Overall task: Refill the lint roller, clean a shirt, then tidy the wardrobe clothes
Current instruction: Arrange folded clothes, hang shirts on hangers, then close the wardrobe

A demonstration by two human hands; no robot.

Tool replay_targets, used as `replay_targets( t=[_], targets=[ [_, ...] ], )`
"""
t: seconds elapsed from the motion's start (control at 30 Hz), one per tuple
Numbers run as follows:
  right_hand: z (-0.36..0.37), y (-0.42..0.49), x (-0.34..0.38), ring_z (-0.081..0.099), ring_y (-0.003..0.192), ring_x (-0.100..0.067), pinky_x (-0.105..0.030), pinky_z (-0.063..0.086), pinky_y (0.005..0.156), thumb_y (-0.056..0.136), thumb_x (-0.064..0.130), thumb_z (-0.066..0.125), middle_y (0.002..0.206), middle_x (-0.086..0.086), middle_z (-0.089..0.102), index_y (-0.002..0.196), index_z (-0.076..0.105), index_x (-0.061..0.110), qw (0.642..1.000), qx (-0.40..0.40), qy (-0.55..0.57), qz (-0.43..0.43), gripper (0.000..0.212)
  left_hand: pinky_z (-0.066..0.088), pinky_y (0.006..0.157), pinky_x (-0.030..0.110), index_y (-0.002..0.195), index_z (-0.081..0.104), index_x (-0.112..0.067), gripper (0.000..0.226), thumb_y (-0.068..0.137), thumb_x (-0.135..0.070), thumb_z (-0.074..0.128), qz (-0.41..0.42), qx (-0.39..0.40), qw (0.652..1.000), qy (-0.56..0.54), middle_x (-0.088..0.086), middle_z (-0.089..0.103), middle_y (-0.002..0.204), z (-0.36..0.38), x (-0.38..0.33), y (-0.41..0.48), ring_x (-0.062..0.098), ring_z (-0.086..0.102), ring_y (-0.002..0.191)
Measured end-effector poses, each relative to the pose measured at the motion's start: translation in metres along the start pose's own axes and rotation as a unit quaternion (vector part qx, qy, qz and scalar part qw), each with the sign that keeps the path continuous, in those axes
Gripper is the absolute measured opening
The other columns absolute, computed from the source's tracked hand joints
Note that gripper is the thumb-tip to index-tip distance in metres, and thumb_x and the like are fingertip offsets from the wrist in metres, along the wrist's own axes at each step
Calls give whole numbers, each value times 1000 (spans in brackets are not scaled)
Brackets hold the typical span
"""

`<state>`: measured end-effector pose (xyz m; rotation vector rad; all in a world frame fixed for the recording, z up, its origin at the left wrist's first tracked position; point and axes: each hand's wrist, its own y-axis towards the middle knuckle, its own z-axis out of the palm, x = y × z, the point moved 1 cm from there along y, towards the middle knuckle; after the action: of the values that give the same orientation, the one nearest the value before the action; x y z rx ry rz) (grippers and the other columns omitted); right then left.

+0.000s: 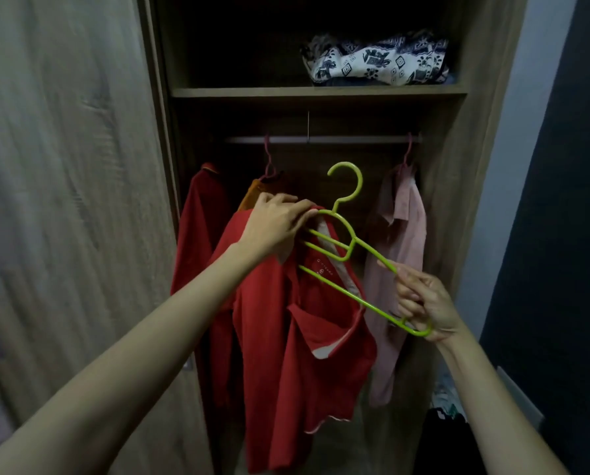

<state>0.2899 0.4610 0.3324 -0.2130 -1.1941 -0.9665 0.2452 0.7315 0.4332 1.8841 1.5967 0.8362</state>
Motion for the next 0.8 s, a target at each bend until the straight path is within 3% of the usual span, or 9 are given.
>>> replay_targets(
  t=[0.1,0.23,0.3,0.37,0.47,0.5,0.53,0.63,0.8],
  targets=[
    [-5,0,8,22,31,3,-15,14,34,65,38,84,50,11,30,114,68,6,1000,16,-11,-13,61,38,99,39,122,58,-25,45,100,-48,26,46,22,997,-59,-3,68,108,-1,10,7,16,60,108],
    [-9,7,16,22,31,1,-15,14,35,60,45,85,48,9,30,106,73,11,997,-23,-67,-36,58,49,79,36,112,58,-17,42,101,-45,28,65,11,990,-122,2,66,99,-7,6,10,19,63,95],
    [-8,14,22,32,33,-2,-16,28,37,58,49,84,45,8,40,91,77,22,980,-86,-161,-84,44,49,76,36,107,58,-17,44,99,-48,28,44,-2,992,-118,2,66,95,-6,7,10,19,63,92],
    [-5,21,25,53,51,-2,-23,45,56,71,37,78,54,7,60,82,77,32,926,-171,-299,-156,12,49,76,37,105,58,-20,45,98,-51,27,16,-10,994,-108,1,66,94,-1,11,11,19,63,91],
    [3,20,6,57,99,-12,-31,45,88,87,24,66,102,2,66,106,69,19,741,-331,-508,-288,20,49,73,37,105,56,-25,43,97,-54,25,-14,-24,996,-90,0,66,92,2,17,12,19,63,89],
    [13,16,-3,53,104,-15,-30,42,90,90,24,60,108,-3,61,110,67,14,690,-347,-537,-339,24,49,72,36,105,56,-26,41,97,-53,27,-18,-32,996,-86,1,66,92,3,19,12,19,63,89],
    [25,10,-14,51,105,-15,-28,41,91,92,23,55,110,-6,59,110,66,11,667,-324,-553,-380,24,48,71,35,105,56,-26,37,98,-51,29,-22,-40,996,-81,1,66,91,2,21,13,20,64,88],
    [50,0,-56,53,95,-15,-26,43,82,94,26,51,99,-3,59,98,68,11,661,-205,-616,-376,23,44,70,34,105,58,-25,29,100,-45,38,-36,-64,995,-71,2,68,92,-1,24,14,22,64,89],
    [56,14,-105,55,79,-17,-32,44,66,79,68,51,85,5,54,89,46,20,766,-321,-551,-82,50,49,70,38,103,59,-26,28,99,-45,39,-49,-96,989,-98,2,68,91,-15,24,11,24,65,88]
  ],
)
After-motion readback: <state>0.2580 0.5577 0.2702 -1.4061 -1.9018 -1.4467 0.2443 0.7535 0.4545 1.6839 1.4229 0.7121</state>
